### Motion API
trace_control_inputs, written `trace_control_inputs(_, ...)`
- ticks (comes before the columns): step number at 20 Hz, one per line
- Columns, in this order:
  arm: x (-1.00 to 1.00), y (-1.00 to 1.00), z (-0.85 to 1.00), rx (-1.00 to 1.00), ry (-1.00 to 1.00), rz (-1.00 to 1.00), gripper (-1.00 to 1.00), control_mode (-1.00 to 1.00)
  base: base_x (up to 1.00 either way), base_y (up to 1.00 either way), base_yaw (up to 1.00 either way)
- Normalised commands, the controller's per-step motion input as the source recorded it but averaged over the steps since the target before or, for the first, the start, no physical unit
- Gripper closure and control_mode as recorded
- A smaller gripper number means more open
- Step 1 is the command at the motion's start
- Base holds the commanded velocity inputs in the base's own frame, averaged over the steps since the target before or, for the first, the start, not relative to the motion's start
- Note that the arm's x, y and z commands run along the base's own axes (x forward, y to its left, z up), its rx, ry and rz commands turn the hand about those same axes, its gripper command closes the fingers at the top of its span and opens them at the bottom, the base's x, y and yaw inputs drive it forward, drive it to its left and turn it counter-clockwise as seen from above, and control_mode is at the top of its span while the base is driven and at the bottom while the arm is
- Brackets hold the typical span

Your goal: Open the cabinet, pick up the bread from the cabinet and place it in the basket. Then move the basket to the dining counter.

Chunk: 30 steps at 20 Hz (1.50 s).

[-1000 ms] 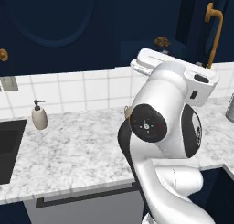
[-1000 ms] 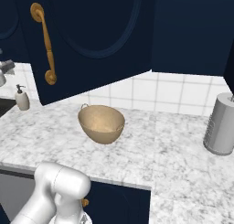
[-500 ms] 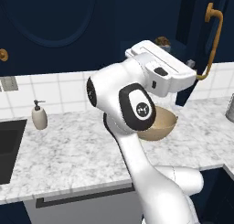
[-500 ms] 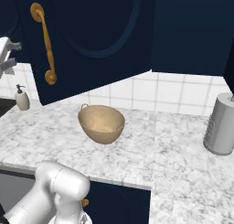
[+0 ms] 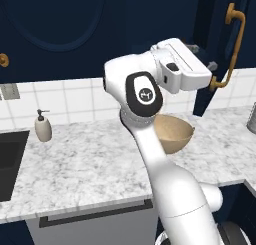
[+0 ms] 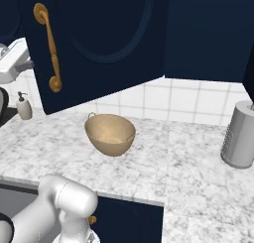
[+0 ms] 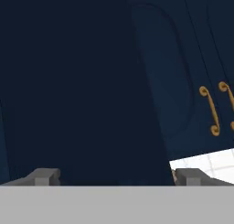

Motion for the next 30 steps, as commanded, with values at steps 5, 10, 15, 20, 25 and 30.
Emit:
trace_control_inputs(5,-0.06,-0.41,-0.04,0.0,0.0,-0.3,-1.0,-1.0,0.0,0.0,0.0)
trace_control_inputs(10,0.0,-0.62,0.0,0.0,0.0,-0.37,-1.0,-1.0,0.0,0.0,0.0)
trace_control_inputs(15,-0.14,-0.61,-0.01,0.0,0.0,-0.43,-1.0,-1.0,0.0,0.0,0.0)
trace_control_inputs(20,-0.05,-0.71,0.0,0.05,0.0,-0.26,-1.0,-1.0,0.0,0.0,0.0)
trace_control_inputs(25,0.02,-0.7,0.0,0.13,0.0,0.12,-1.0,-1.0,0.0,0.0,0.0)
trace_control_inputs(30,0.17,-0.67,-0.01,0.13,0.0,0.25,-1.0,-1.0,0.0,0.0,0.0)
